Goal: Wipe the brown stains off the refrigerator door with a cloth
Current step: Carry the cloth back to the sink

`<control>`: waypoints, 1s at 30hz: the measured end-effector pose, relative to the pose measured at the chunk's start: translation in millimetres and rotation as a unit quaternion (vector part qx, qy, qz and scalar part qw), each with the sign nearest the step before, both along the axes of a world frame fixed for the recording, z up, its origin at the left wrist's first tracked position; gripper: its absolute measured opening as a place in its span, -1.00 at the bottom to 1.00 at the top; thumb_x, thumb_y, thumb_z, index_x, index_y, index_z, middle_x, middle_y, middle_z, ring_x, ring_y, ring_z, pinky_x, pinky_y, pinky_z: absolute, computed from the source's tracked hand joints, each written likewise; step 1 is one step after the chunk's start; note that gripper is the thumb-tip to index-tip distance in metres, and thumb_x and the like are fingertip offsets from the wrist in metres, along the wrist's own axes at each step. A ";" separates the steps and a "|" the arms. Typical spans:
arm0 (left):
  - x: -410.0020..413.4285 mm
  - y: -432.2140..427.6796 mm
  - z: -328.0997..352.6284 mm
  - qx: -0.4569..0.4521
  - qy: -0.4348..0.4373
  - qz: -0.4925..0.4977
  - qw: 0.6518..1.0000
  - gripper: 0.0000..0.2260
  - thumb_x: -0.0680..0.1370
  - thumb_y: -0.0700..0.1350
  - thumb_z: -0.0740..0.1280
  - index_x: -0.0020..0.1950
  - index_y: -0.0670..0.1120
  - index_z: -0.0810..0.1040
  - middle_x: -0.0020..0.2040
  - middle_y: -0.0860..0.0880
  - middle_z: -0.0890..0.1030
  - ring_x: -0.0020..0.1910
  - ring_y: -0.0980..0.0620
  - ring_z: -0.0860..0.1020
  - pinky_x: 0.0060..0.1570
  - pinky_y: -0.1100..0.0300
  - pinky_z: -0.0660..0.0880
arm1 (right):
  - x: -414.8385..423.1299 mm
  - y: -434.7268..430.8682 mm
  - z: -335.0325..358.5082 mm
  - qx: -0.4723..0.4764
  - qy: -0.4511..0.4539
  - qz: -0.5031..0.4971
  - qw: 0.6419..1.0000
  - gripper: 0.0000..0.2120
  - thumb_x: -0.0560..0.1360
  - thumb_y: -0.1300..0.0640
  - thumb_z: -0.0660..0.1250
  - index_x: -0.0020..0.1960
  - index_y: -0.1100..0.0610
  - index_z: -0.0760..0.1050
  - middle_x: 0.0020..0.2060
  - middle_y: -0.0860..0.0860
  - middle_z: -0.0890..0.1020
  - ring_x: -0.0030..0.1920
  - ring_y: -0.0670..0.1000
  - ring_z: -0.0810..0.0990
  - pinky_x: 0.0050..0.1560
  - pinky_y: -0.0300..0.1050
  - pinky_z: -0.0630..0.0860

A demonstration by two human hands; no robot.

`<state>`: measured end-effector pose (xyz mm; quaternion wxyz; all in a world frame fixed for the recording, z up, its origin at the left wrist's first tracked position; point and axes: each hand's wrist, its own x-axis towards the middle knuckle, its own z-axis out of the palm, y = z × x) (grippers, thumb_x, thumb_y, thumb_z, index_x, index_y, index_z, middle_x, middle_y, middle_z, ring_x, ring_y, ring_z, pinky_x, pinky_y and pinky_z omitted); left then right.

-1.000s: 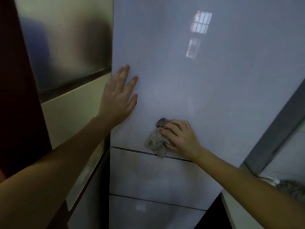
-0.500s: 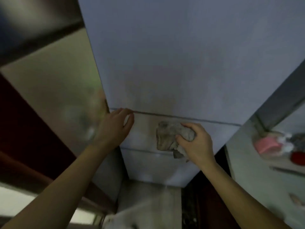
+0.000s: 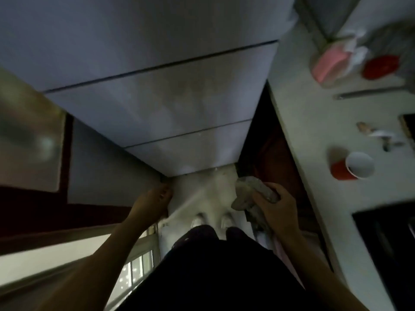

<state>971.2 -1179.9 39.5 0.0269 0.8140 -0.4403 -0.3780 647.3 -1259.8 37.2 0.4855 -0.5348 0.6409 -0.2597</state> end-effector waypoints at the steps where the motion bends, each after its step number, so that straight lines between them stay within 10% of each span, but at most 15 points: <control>1: -1.1 -4.2 -5.5 0.002 0.007 -0.008 1.000 -0.71 0.65 0.08 0.19 0.26 -0.02 0.53 0.05 -0.08 0.67 -0.07 0.02 0.61 0.01 0.11 0.50 | -7.0 6.4 -1.0 0.001 0.008 -0.016 1.000 -0.82 0.50 0.11 0.54 0.07 0.01 0.62 -0.12 -0.18 0.67 -0.13 -0.31 0.63 -0.10 -0.42 0.50; 6: 1.9 -32.2 -37.1 0.027 0.063 -0.056 0.996 -0.66 0.64 0.06 0.18 -0.06 -0.18 0.57 -0.11 -0.18 0.64 -0.12 -0.14 0.63 -0.24 0.17 0.43 | -23.0 40.7 0.8 0.031 0.033 -0.128 0.991 -0.76 0.48 0.09 0.56 0.12 0.03 0.64 -0.08 -0.06 0.71 -0.08 -0.11 0.66 -0.01 -0.09 0.59; 19: -37.8 -90.5 -51.5 0.076 0.085 -0.363 0.925 -0.72 0.61 -0.07 0.20 -0.27 -0.13 0.48 -0.27 -0.11 0.55 -0.21 -0.12 0.54 -0.16 0.04 0.42 | 16.7 207.8 21.0 0.034 0.054 -0.500 0.864 -0.78 0.41 0.05 0.59 0.00 -0.07 0.62 -0.14 -0.09 0.72 -0.12 -0.03 0.70 -0.07 0.01 0.66; 30: -171.7 -19.6 -50.9 0.102 0.056 -0.588 0.800 -0.76 0.62 -0.11 0.24 -0.04 -0.22 0.63 -0.12 -0.19 0.68 -0.09 -0.20 0.65 0.06 -0.06 0.58 | 44.0 428.8 15.2 -0.005 0.019 -0.760 0.650 -0.85 0.45 0.12 0.56 -0.01 0.01 0.65 -0.18 -0.09 0.73 -0.15 -0.08 0.70 -0.03 0.09 0.68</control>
